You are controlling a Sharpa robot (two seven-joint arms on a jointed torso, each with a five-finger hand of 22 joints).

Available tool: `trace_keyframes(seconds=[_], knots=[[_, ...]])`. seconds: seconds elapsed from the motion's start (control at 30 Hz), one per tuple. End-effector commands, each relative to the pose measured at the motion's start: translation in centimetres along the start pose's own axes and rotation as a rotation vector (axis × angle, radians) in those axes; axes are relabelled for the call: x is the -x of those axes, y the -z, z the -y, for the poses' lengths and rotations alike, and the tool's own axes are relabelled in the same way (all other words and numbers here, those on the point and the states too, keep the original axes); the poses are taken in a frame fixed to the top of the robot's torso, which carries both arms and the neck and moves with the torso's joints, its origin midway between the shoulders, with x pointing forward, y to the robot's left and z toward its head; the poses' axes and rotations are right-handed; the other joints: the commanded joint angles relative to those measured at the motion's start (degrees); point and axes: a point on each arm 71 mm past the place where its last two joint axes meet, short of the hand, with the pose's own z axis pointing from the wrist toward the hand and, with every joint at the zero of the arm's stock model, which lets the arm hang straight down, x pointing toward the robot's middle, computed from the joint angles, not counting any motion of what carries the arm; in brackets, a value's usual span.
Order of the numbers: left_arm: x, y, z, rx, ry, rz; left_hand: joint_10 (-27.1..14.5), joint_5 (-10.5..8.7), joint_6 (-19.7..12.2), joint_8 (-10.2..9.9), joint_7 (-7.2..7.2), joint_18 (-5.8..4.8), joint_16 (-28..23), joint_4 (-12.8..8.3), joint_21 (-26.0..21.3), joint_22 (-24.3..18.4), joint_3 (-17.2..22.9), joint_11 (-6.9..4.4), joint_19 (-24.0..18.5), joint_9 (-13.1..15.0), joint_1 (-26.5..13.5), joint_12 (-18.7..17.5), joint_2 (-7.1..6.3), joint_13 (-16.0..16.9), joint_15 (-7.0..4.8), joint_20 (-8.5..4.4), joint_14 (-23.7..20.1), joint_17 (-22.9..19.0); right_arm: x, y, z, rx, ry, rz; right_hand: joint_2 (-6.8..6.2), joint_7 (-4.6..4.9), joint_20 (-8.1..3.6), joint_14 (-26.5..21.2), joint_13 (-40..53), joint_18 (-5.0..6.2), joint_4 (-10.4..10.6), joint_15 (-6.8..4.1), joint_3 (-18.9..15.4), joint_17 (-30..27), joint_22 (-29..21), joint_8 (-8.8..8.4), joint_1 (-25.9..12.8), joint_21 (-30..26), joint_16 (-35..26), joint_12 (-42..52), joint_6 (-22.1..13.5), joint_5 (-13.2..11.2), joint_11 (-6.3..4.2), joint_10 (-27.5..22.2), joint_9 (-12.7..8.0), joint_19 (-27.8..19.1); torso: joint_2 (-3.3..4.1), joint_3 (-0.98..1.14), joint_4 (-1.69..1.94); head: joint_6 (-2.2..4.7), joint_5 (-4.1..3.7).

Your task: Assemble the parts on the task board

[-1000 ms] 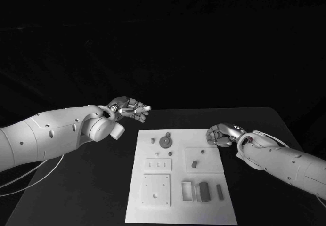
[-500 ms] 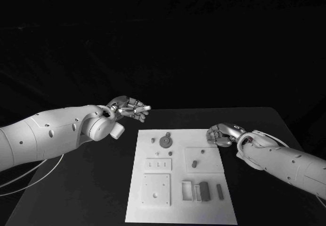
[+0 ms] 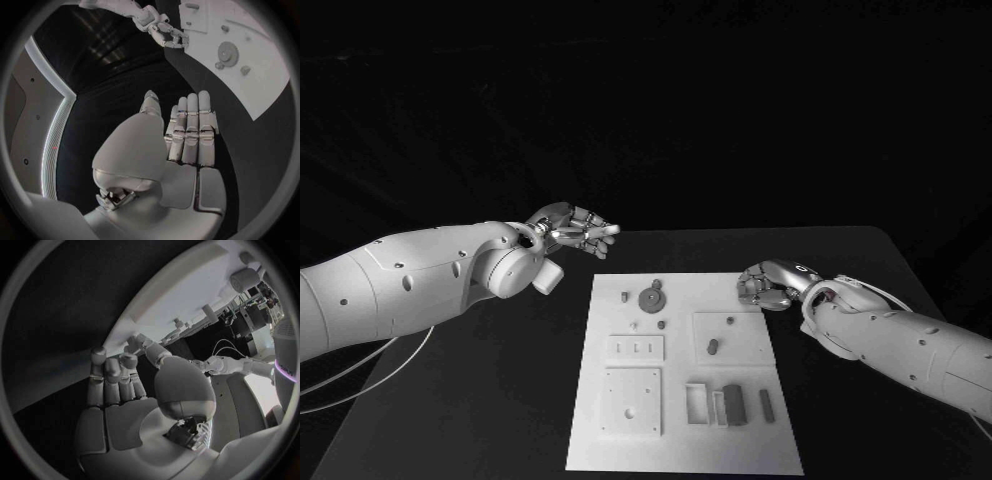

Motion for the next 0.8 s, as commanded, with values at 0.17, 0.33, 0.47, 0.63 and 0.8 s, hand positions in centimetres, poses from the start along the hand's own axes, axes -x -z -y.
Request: trace_keyframes(seconds=[0.17,0.33,0.47,0.63,0.8], knots=[[-0.6,0.0,0.1,0.015,-0.07,-0.042,3.5,-0.2,2.8,1.1,-1.09,1.54,1.6,0.2,1.5,1.2,1.5,-1.5,2.9,0.6,2.2,1.6,0.59,1.1,-1.36,-1.03,3.4,1.5,-0.1,0.0,-0.8,0.014,0.004,0.013,0.05,1.68,-0.23,0.1,0.1,0.92,-0.1,-0.37,0.4,-0.1,0.7,0.31,-0.2,0.3,0.3,0.3,2.4,0.3,-0.28,0.3,0.2,0.2,-0.04,-0.01,-0.05,-0.06,0.05],[-0.7,0.0,-0.1,0.048,-0.132,-0.031,7.4,-0.22,5.2,1.5,-2.05,1.63,4.1,0.2,4.1,3.5,4.7,-3.35,6.0,0.9,0.9,3.4,-0.44,2.9,-3.23,-2.54,6.9,4.4,0.8,-0.1,-1.5,0.027,0.008,0.017,0.1,1.65,-0.26,0.2,0.0,0.92,-0.1,-0.4,0.4,-0.1,0.7,0.31,-0.1,0.4,0.3,0.3,2.4,0.3,-0.31,0.4,0.2,0.3,-0.13,-0.08,-0.09,0.05,0.16],[-0.9,-0.1,-0.6,0.125,-0.162,-0.043,10.4,-0.27,6.3,1.2,-2.65,1.65,7.3,0.1,6.9,6.3,5.3,-4.81,8.3,1.1,-2.4,5.6,-1.47,5.4,-4.81,-3.99,8.9,7.6,2.2,-0.5,-2.7,0.05,-0.003,0.026,0.12,1.64,-0.27,0.2,0.0,0.92,0.0,-0.43,0.4,-0.1,0.7,0.29,-0.2,0.4,0.3,0.3,2.4,0.3,-0.31,0.4,0.3,0.3,-0.21,-0.12,-0.12,0.29,0.04],[-1.5,-0.3,-0.7,0.175,-0.216,-0.047,10.8,-0.27,6.1,0.3,-2.89,1.39,10.4,0.1,8.9,9.1,6.1,-5.33,8.6,1.4,-7.1,7.7,-2.75,8.9,-5.73,-5.28,8.9,10.7,3.4,-1.1,-4.8,0.085,-0.014,0.015,0.06,1.65,-0.28,0.2,0.0,0.92,0.1,-0.46,0.4,-0.1,0.7,0.26,-0.4,0.4,0.3,0.2,2.4,0.3,-0.32,0.4,0.3,0.3,-0.59,-0.34,-0.37,0.44,-0.02],[-2.5,-0.3,-0.6,0.21,-0.259,-0.055,10.1,-0.28,7.6,0.2,-3.72,1.16,15.1,0.2,11.7,12.9,7.3,-6.26,9.2,2.6,-9.5,12.4,-3.78,14.9,-6.98,-6.67,8.8,14.2,3.7,-1.6,-7.4,0.108,-0.03,-0.037,0.0,1.65,-0.29,0.2,0.0,0.92,0.1,-0.49,0.4,-0.2,0.6,0.21,-0.4,0.4,0.3,0.2,2.3,0.3,-0.31,0.4,0.3,0.3,-1.43,-0.68,-0.52,0.42,0.03]])
